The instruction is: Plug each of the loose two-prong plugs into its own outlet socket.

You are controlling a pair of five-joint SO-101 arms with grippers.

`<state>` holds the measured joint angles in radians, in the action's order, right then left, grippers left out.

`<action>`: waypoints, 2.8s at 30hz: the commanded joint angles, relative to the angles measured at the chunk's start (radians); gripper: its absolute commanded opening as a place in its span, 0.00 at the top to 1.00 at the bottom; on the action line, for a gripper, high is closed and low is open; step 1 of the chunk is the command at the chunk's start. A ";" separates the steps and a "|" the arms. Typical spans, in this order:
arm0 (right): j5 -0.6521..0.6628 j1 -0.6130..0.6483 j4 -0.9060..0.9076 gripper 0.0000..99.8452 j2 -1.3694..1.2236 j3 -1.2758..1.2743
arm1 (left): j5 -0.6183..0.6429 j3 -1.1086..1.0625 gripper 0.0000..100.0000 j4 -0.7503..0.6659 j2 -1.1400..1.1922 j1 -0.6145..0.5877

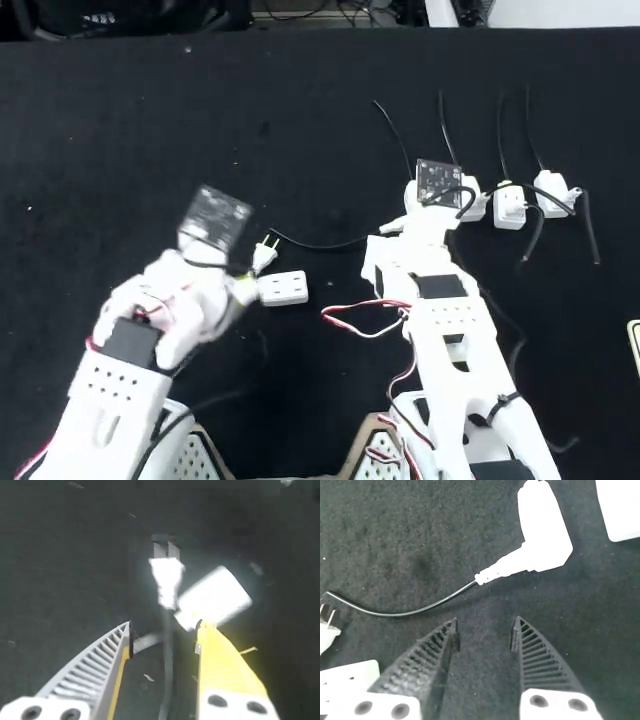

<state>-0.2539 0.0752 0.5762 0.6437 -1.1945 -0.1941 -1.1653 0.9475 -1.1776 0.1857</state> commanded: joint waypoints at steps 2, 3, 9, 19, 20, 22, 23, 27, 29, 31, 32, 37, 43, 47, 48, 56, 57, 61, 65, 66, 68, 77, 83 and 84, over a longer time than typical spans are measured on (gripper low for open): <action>-0.012 0.006 -0.014 0.84 0.033 0.068 | -0.015 0.038 0.79 -0.104 0.140 -0.059; -0.012 0.006 -0.014 0.84 0.033 0.068 | -0.012 0.067 0.79 -0.103 0.198 -0.062; -0.006 0.032 -0.011 0.84 0.030 0.067 | 0.061 0.305 0.78 -0.044 0.529 -0.012; -0.006 0.032 -0.009 0.84 0.028 0.067 | 0.199 0.387 0.78 -0.236 0.865 0.076; -0.006 0.032 -0.009 0.84 0.028 0.067 | 0.206 0.387 0.78 -0.259 0.895 0.065; -0.006 0.032 -0.009 0.84 0.028 0.067 | 0.238 0.394 0.78 -0.299 0.945 0.050; -0.006 0.032 -0.009 0.84 0.028 0.067 | 0.255 0.394 0.78 -0.321 0.965 0.045; -0.006 0.032 -0.009 0.84 0.028 0.067 | 0.272 0.394 0.78 -0.391 1.028 0.042; -0.006 0.032 -0.009 0.84 0.027 0.067 | 0.272 0.394 0.78 -0.407 1.046 0.048; -0.006 0.032 -0.009 0.84 0.027 0.065 | 0.272 0.394 0.78 -0.413 1.059 0.048; -0.006 0.032 -0.009 0.84 0.027 0.065 | 0.272 0.394 0.78 -0.413 1.062 0.048; -0.006 0.032 -0.009 0.84 0.027 0.065 | 0.272 0.394 0.79 -0.407 1.077 0.048; -0.005 0.032 -0.014 0.84 0.027 0.056 | 0.272 0.401 0.98 -0.348 1.048 0.050; -0.005 0.032 -0.014 0.84 0.027 0.056 | 0.270 0.384 0.97 -0.313 0.973 0.039; -0.005 0.032 -0.014 0.84 0.027 0.056 | 0.265 0.378 0.97 -0.301 0.945 0.038; -0.005 0.026 -0.014 0.84 0.033 0.053 | 0.201 0.306 0.97 -0.123 0.631 0.036; -0.005 0.026 -0.014 0.84 0.033 0.054 | 0.184 0.292 0.97 -0.104 0.597 0.050; -0.005 0.025 -0.006 0.84 0.035 0.064 | 0.172 0.208 0.97 -0.092 0.477 0.166; -0.005 -0.008 0.114 0.84 0.035 0.151 | 0.172 0.151 0.97 -0.094 0.390 0.372; -0.003 -0.034 0.161 0.84 0.035 0.185 | 0.173 0.142 0.97 -0.094 0.379 0.426; -0.003 -0.107 0.256 0.84 0.035 0.232 | 0.184 0.117 0.96 -0.098 0.361 0.509; -0.003 -0.199 0.419 0.84 0.033 0.246 | 0.238 0.022 0.76 -0.247 0.354 0.447; -0.003 -0.055 0.419 0.84 0.028 0.216 | 0.229 0.019 0.78 -0.247 0.359 0.246; -0.003 -0.011 0.416 0.84 0.027 0.200 | 0.229 0.018 0.78 -0.249 0.361 0.193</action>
<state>-0.2539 -0.0307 0.9920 0.6452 -0.9904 0.0299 -1.1515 0.7158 -0.8048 0.5447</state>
